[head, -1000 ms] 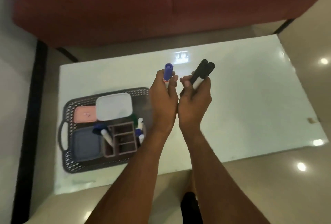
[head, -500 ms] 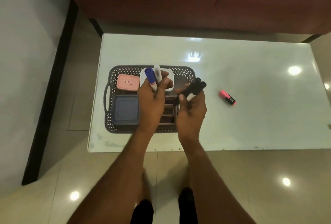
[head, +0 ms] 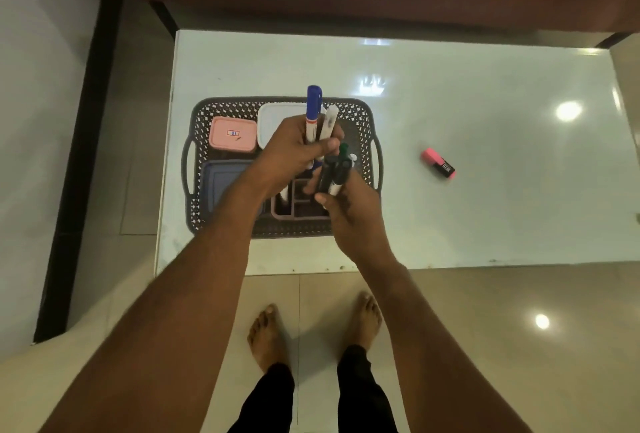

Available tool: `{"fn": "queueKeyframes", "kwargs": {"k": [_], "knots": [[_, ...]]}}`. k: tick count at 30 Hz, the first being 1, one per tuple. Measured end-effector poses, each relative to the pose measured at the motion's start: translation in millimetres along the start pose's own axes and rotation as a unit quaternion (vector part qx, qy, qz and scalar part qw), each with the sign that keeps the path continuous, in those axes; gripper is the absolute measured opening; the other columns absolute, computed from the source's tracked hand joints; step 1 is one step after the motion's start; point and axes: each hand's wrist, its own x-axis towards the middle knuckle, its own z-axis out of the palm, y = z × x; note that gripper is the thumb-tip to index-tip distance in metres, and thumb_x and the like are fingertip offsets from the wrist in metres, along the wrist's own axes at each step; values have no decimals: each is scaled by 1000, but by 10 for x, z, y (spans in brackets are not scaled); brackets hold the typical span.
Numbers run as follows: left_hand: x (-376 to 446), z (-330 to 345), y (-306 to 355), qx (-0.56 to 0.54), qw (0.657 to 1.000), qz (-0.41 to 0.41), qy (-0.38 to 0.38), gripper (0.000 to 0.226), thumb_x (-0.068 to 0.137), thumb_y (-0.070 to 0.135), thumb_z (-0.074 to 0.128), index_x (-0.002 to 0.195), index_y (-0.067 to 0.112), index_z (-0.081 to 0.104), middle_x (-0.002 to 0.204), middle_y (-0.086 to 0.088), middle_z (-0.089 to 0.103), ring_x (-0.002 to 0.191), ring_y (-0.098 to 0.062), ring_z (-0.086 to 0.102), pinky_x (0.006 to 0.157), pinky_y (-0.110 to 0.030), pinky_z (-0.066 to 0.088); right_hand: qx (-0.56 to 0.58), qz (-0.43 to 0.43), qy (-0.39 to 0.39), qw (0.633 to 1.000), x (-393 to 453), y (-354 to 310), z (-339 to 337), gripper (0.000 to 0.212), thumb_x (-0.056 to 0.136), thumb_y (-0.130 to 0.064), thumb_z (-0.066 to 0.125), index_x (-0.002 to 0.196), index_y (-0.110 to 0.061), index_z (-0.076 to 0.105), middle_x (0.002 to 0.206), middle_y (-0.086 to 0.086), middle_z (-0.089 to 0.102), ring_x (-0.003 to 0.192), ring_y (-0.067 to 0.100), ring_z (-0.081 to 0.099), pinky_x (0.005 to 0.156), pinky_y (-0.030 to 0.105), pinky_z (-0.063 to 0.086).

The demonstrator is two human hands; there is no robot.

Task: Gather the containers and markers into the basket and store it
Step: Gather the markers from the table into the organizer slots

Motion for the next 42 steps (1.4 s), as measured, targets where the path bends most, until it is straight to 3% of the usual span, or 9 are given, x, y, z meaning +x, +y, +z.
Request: {"fn": "queueKeyframes", "kwargs": {"k": [6, 11, 14, 18, 23, 29, 34, 39, 42], "knots": [[-46, 90, -99, -13, 1000, -23, 3, 15, 93, -2, 65, 102, 10, 69, 86, 1, 72, 86, -13, 71, 92, -40, 59, -6, 13, -7, 1000, -6, 131, 60, 26, 94, 8, 61, 119, 1, 60, 100, -27, 60, 98, -20, 60, 87, 4, 48], [-41, 96, -99, -14, 1000, -16, 15, 25, 87, -12, 64, 97, 11, 69, 88, -6, 73, 88, -16, 73, 90, -39, 60, -9, 26, -12, 1000, -9, 233, 129, 30, 93, 10, 62, 122, 3, 59, 105, -18, 63, 99, -23, 57, 88, 1, 45], [-23, 125, -107, 0, 1000, -2, 21, 30, 83, -17, 62, 95, 10, 68, 87, -6, 72, 88, -14, 71, 88, -33, 58, -16, 39, -20, 999, -20, 285, 169, 32, 93, 9, 63, 124, 2, 60, 112, -4, 66, 100, -16, 60, 89, 5, 49], [-5, 113, -122, 3, 1000, -10, 19, 34, 81, -18, 63, 94, 13, 69, 89, -7, 73, 90, -15, 73, 88, -34, 59, -16, 45, -24, 999, -3, 310, 186, 34, 91, 10, 64, 123, 1, 62, 113, -2, 68, 104, 6, 65, 91, 9, 52], [-16, 103, -140, 4, 1000, 14, 12, 31, 82, -19, 64, 95, 9, 69, 91, -10, 74, 91, -17, 73, 86, -31, 58, -9, 48, -24, 999, 40, 313, 206, 40, 88, 10, 68, 126, -1, 61, 116, -2, 67, 106, 6, 63, 93, 8, 50], [-11, 100, -154, 8, 1000, 14, 22, 32, 85, -19, 61, 95, 9, 72, 90, -8, 74, 92, -17, 72, 91, -35, 59, 1, 37, -35, 999, 58, 330, 218, 45, 89, 11, 67, 130, -3, 59, 123, 7, 69, 116, 20, 67, 101, 30, 57], [1, 107, -160, 10, 1000, 7, 25, 31, 86, -17, 61, 93, 12, 71, 92, -8, 73, 91, -15, 71, 85, -27, 56, 1, 30, -11, 999, 98, 325, 211, 39, 88, 11, 68, 125, 1, 62, 118, 10, 72, 107, 13, 67, 92, 11, 53], [7, 108, -170, -8, 1000, 2, 15, 36, 85, -19, 59, 93, 14, 72, 90, -5, 72, 91, -13, 70, 88, -27, 57, -10, 22, -19, 1000, 118, 365, 202, 40, 86, 12, 69, 125, 2, 63, 120, 12, 72, 111, 21, 69, 97, 19, 55], [15, 105, -170, -12, 1000, -7, 16, 37, 85, -19, 60, 94, 15, 72, 90, -3, 73, 92, -14, 71, 89, -28, 57, -17, 2, -16, 1000, 115, 351, 193, 38, 84, 14, 69, 120, 1, 65, 116, 5, 72, 107, 13, 69, 96, 19, 56]]}}
